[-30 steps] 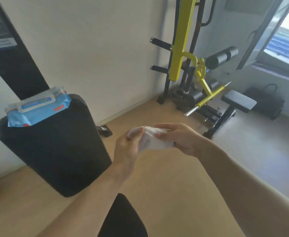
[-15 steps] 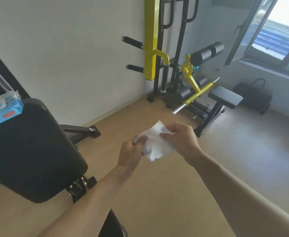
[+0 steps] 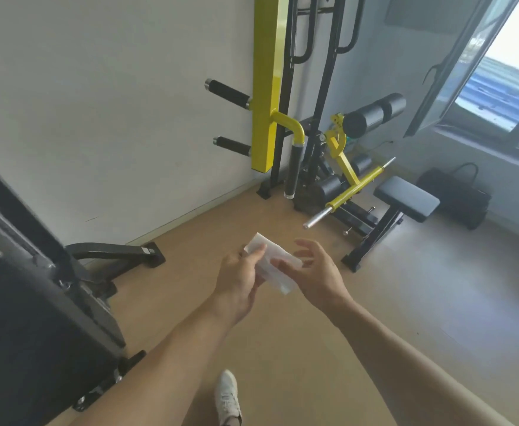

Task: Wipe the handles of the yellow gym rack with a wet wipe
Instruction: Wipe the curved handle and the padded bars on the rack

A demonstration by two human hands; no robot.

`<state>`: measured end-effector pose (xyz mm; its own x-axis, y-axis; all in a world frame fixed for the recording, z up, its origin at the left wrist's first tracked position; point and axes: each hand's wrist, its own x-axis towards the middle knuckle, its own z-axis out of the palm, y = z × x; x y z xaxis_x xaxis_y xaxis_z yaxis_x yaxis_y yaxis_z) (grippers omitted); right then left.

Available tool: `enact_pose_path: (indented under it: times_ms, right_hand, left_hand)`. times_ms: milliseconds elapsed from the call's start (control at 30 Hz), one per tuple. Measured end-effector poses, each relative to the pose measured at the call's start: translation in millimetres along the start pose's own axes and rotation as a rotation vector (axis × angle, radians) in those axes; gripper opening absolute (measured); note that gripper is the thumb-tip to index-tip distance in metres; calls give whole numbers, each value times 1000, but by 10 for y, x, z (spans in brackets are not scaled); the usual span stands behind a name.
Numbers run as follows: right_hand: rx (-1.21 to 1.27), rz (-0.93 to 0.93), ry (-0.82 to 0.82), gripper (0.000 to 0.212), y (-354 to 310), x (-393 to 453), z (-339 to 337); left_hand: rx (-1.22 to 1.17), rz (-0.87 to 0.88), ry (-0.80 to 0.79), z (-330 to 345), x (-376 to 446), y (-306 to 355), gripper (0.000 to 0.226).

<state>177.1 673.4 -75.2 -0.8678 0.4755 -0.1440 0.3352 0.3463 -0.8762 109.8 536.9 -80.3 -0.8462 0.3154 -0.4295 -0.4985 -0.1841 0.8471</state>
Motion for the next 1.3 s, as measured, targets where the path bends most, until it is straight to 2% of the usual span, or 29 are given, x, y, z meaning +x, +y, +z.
enact_pose_path:
  times_ms: [67, 100, 233, 300, 400, 467, 567, 633, 700, 767, 867, 933, 1067, 1133, 1200, 1233, 1300]
  right_hand:
    - [145, 98, -142, 41, -2, 377, -9]
    - [199, 112, -152, 33, -8, 592, -6]
    - [399, 185, -31, 38, -20, 1311, -51]
    - [489, 254, 151, 32, -38, 1646, -122]
    - [531, 319, 517, 19, -132, 2073, -310]
    - [499, 283, 595, 16, -265, 2339, -394]
    - [414, 77, 454, 14, -475, 2526, -363]
    - [431, -125, 261, 20, -485, 2471, -294]
    - [384, -257, 183, 24, -370, 2437, -280]
    - [349, -258, 180, 14, -248, 2533, -338]
    - [227, -257, 94, 37, -201, 2822, -435]
    - [57, -319, 22, 32, -182, 2949, -442]
    - [-111, -434, -31, 26, -78, 2973, -407]
    - [-111, -451, -26, 31, -73, 2971, -379]
    - [-93, -464, 22, 28, -114, 2992, -358]
    - [-80, -476, 49, 25, -125, 3011, -342]
    - [-49, -504, 77, 23, -110, 3028, -312]
  left_hand:
    - [22, 9, -4, 85, 356, 65, 20]
    - [56, 11, -8, 138, 570, 131, 21]
    - [240, 106, -33, 358, 1250, 455, 19]
    - [290, 181, -25, 470, 1531, 638, 21]
    - [397, 310, -56, 632, 1846, 890, 25]
    - [451, 378, -87, 773, 2016, 1039, 33]
    - [565, 495, -93, 1014, 2155, 1219, 33]
    - [589, 508, -83, 1145, 2207, 1280, 21]
    - [584, 497, -33, 1259, 2216, 1321, 8]
    - [583, 499, 33, 1331, 2227, 1334, 12]
    - [580, 488, 85, 1451, 2238, 1375, 29]
    - [596, 479, 140, 1516, 2256, 1393, 31]
    - [639, 460, 175, 1536, 2274, 1368, 26]
    - [621, 462, 212, 1501, 2292, 1317, 42]
    - [586, 478, 251, 1472, 2315, 1310, 61]
    - [598, 485, 259, 1463, 2324, 1321, 64]
    - [669, 492, 225, 1455, 2328, 1345, 48]
